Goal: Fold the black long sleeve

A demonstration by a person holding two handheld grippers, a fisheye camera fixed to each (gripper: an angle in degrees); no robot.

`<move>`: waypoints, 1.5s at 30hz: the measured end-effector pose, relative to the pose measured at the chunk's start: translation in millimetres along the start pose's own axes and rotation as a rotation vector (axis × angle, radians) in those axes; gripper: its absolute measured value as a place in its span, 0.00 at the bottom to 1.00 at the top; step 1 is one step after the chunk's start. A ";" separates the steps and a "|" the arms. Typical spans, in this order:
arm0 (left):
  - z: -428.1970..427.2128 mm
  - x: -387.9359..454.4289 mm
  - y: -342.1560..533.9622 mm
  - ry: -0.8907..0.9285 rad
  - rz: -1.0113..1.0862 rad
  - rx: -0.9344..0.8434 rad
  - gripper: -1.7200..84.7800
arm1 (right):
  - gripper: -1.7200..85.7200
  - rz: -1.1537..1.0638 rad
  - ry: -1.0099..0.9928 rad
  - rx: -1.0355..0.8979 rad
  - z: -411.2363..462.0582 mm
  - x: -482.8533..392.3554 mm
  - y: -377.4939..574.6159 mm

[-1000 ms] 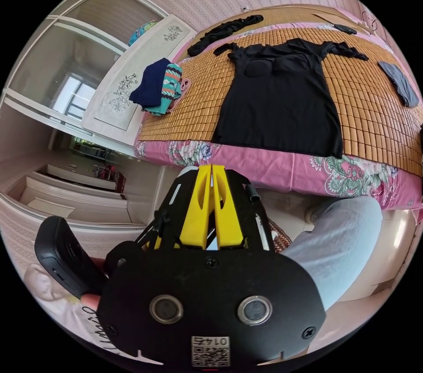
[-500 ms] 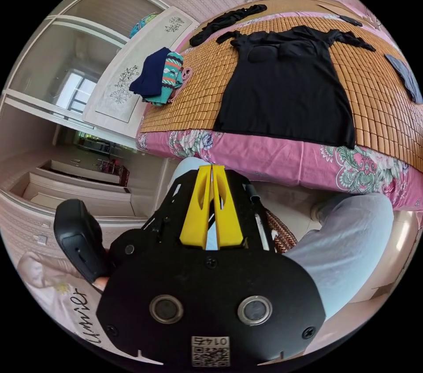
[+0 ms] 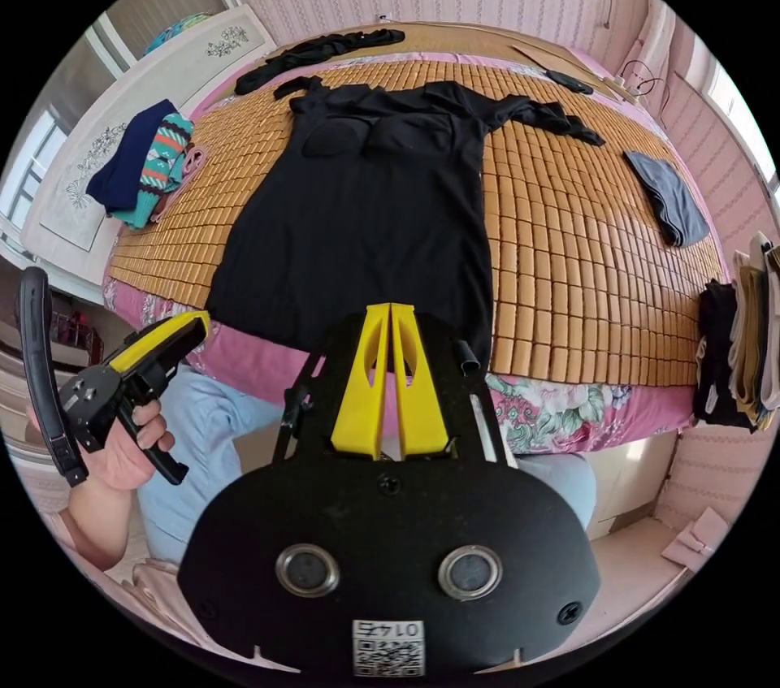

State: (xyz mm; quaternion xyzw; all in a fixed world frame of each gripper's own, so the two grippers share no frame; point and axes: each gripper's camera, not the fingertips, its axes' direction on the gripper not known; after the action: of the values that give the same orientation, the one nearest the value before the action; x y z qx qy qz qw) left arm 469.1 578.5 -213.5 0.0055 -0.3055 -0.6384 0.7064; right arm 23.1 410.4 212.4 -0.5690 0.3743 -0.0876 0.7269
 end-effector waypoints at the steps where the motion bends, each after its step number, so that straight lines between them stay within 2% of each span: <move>1: 9.1 3.8 -10.9 -0.005 0.004 -0.028 0.01 | 0.01 -0.001 -0.005 -0.008 4.5 3.2 -8.0; 6: 39.4 14.5 -47.4 0.017 0.012 -0.111 0.01 | 0.01 -0.028 0.060 -0.066 30.5 6.0 -32.8; 9: 55.0 23.7 -63.2 0.053 0.092 -0.157 0.01 | 0.01 -0.041 0.079 -0.143 49.7 5.4 -38.6; 10: 59.3 25.0 -66.9 0.057 0.104 -0.170 0.01 | 0.01 -0.048 0.074 -0.103 47.8 4.8 -37.8; 16: 60.4 21.9 -72.5 0.029 0.142 -0.107 0.01 | 0.01 -0.073 0.063 -0.058 45.4 2.7 -36.1; 25: 69.8 -15.2 -73.9 0.193 0.196 -0.068 0.01 | 0.01 -0.109 0.125 -0.047 41.4 -6.8 -38.5; 45: 79.4 -64.3 -57.7 0.263 0.353 0.075 0.01 | 0.01 -0.094 0.086 -0.039 21.4 11.8 -38.9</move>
State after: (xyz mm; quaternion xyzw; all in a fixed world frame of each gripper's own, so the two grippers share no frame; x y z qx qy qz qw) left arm 382.5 656.5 -199.2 0.0611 -0.2305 -0.4868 0.8403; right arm 56.8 407.0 243.5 -0.5959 0.3796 -0.1385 0.6940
